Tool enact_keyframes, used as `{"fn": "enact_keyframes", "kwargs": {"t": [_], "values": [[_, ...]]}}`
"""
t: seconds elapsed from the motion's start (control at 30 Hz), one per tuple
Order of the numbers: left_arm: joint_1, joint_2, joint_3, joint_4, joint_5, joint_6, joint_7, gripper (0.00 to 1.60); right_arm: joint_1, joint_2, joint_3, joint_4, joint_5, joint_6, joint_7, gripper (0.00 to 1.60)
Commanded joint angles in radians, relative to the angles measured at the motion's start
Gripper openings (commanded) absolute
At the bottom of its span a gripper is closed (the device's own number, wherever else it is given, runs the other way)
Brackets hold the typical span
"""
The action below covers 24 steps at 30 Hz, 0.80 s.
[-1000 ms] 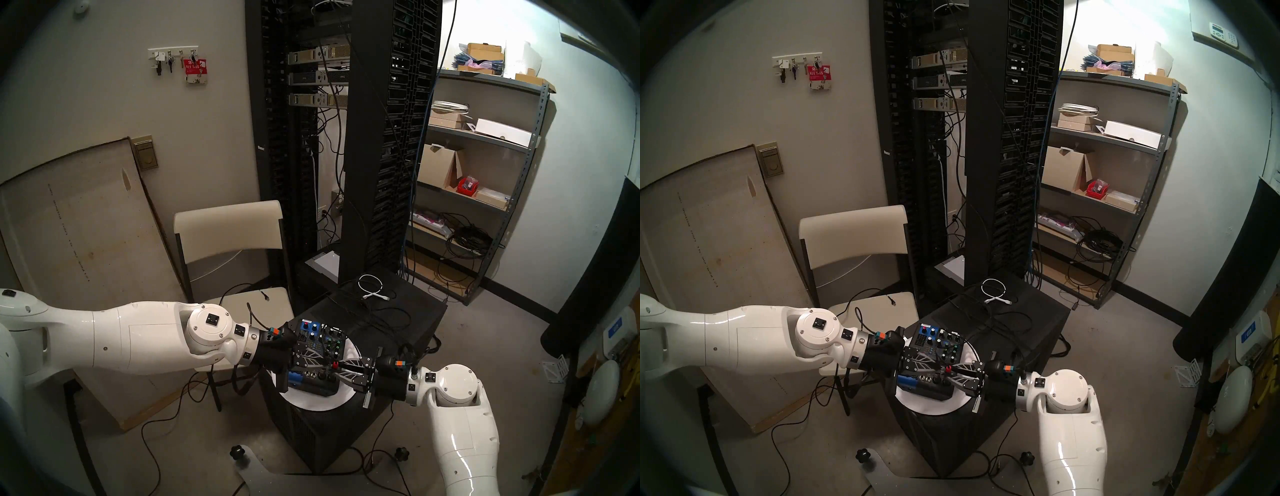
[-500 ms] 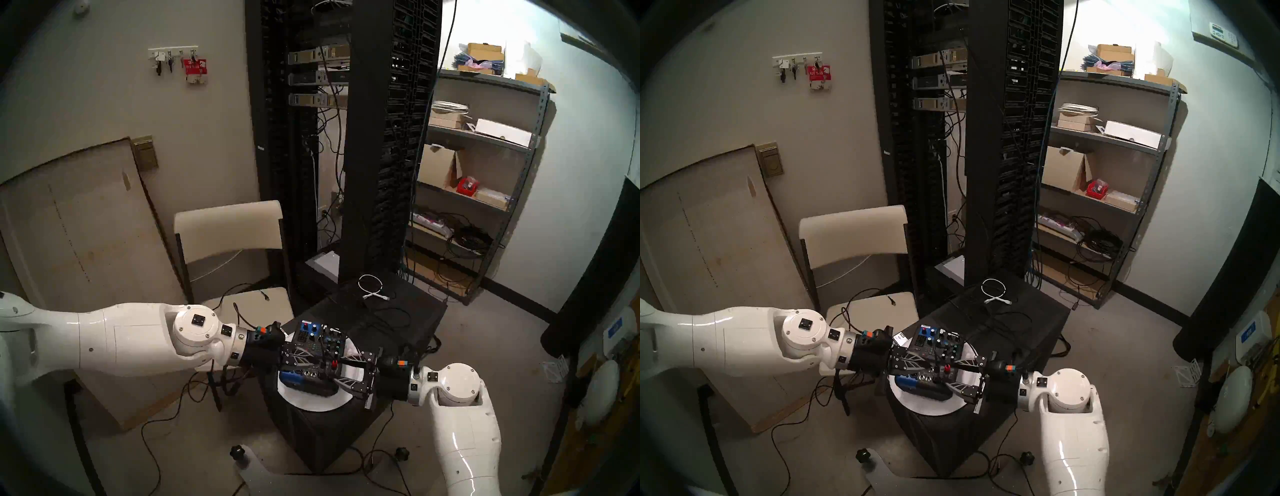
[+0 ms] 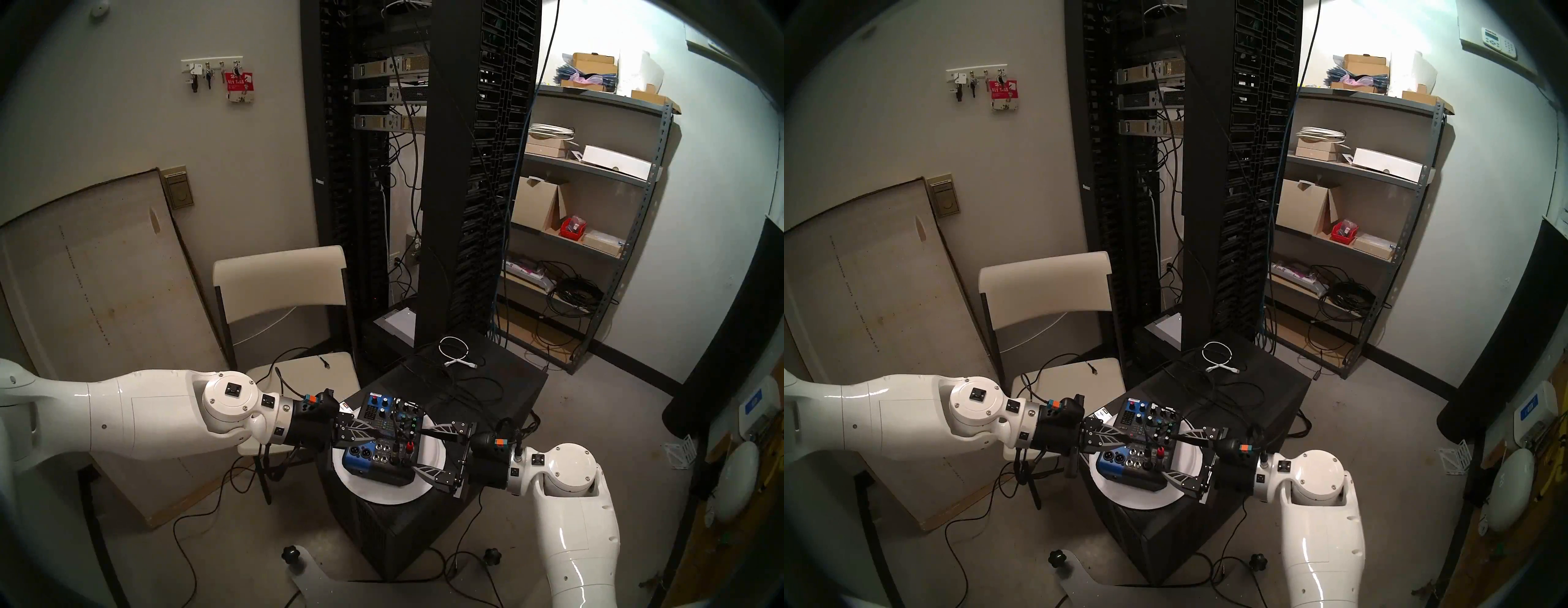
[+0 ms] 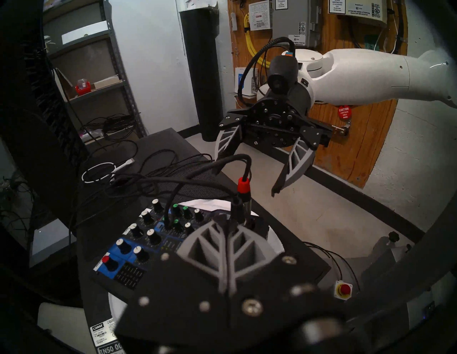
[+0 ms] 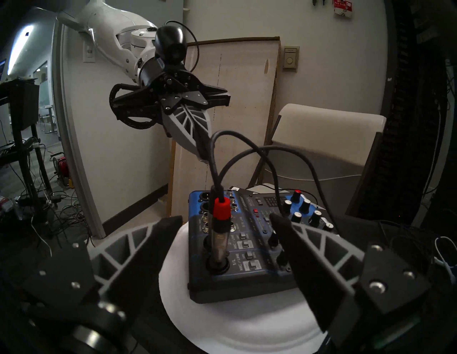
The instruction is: Insert aux cable
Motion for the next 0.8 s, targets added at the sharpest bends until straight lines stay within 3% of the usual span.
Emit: {"fn": "enact_keyframes", "kwargs": {"t": [0.0, 0.53, 0.77], "values": [[-0.021, 0.004, -0.024, 0.019, -0.017, -0.014, -0.005, 0.0, 0.009, 0.011, 0.022, -0.025, 0.01, -0.003, -0.005, 1.52], [-0.021, -0.026, -0.055, 0.072, -0.062, -0.04, 0.015, 0.0, 0.066, 0.047, 0.106, 0.022, 0.009, -0.012, -0.059, 1.56], [-0.016, -0.035, -0.06, 0.092, -0.076, -0.051, 0.025, 0.0, 0.071, 0.046, 0.099, 0.026, 0.026, -0.022, -0.032, 1.54]]}}
